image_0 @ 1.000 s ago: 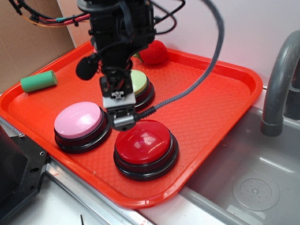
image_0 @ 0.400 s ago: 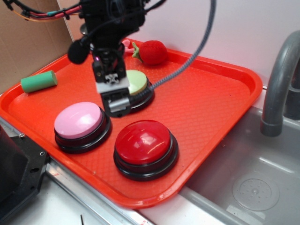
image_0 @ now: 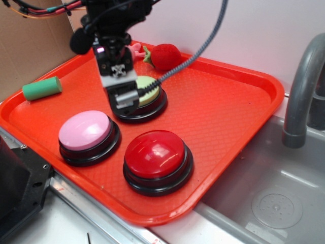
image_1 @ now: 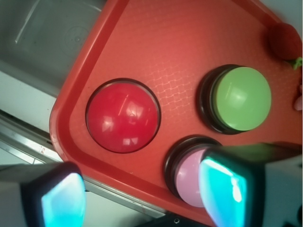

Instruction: Push the red button.

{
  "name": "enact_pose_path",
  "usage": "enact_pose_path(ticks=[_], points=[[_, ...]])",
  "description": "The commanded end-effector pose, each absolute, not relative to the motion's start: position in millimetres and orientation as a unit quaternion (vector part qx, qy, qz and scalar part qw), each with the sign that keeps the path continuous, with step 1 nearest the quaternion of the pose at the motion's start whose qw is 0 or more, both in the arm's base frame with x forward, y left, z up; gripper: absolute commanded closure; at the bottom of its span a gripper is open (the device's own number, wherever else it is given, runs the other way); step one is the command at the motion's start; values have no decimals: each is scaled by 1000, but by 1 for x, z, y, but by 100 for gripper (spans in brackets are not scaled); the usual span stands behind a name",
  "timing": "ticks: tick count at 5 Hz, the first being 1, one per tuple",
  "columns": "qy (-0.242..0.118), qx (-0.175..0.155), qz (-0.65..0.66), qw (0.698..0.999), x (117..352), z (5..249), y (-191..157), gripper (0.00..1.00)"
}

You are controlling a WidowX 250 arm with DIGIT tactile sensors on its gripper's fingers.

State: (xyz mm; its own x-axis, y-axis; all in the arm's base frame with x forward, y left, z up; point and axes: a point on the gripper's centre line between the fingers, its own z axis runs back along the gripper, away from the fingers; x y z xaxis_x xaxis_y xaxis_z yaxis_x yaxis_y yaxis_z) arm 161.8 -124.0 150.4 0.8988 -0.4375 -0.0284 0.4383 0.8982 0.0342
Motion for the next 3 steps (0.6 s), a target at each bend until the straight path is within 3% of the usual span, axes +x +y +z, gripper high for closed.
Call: enact_pose_path(ticks=[1,3], points=[[-23,0,-205,978,149,172,-126,0],[-46,4,-195,980,152,184,-125,0]])
